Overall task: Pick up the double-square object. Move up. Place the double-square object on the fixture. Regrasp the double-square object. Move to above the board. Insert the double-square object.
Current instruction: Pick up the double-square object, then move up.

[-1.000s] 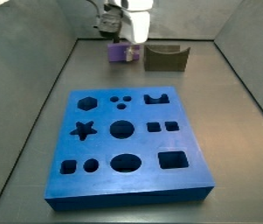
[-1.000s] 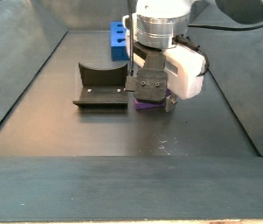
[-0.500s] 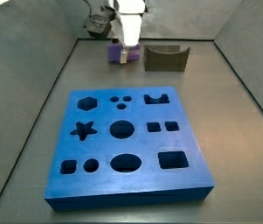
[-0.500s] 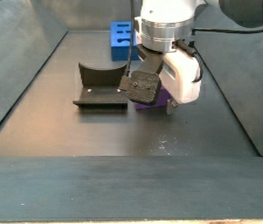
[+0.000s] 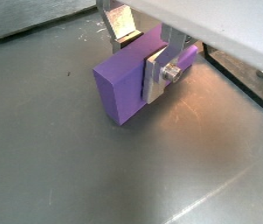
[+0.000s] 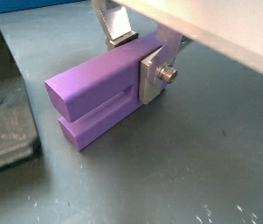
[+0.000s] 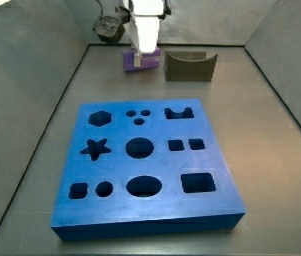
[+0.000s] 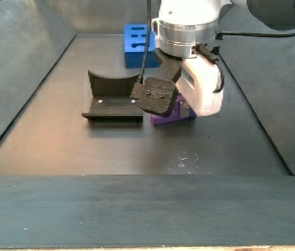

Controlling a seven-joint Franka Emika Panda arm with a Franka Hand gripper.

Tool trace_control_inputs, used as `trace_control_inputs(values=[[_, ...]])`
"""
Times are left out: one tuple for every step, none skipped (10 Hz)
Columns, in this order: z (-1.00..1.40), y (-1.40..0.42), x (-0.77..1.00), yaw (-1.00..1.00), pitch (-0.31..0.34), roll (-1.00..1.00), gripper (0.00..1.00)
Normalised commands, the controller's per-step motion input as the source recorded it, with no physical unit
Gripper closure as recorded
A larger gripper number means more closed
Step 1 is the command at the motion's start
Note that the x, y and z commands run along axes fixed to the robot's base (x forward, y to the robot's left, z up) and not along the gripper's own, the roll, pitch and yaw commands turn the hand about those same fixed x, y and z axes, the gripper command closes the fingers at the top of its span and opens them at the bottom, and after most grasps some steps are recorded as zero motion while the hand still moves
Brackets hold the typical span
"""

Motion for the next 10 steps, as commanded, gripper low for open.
trace_control_inputs(values=[[0.0,0.0,0.0,0.0,0.0,0.0,1.0],[0.0,0.0,0.0,0.0,0.0,0.0,1.0],[0.0,0.0,0.0,0.0,0.0,0.0,1.0],[0.0,0.0,0.0,0.0,0.0,0.0,1.0],[0.0,0.0,0.0,0.0,0.0,0.0,1.0],[0.0,0.0,0.0,0.0,0.0,0.0,1.0],[0.0,0.0,0.0,0.0,0.0,0.0,1.0],[0.0,0.0,0.0,0.0,0.0,0.0,1.0],[0.88,0.0,0.0,0.0,0.0,0.0,1.0],[0.87,0.06,0.0,0.04,0.0,0.01,1.0]])
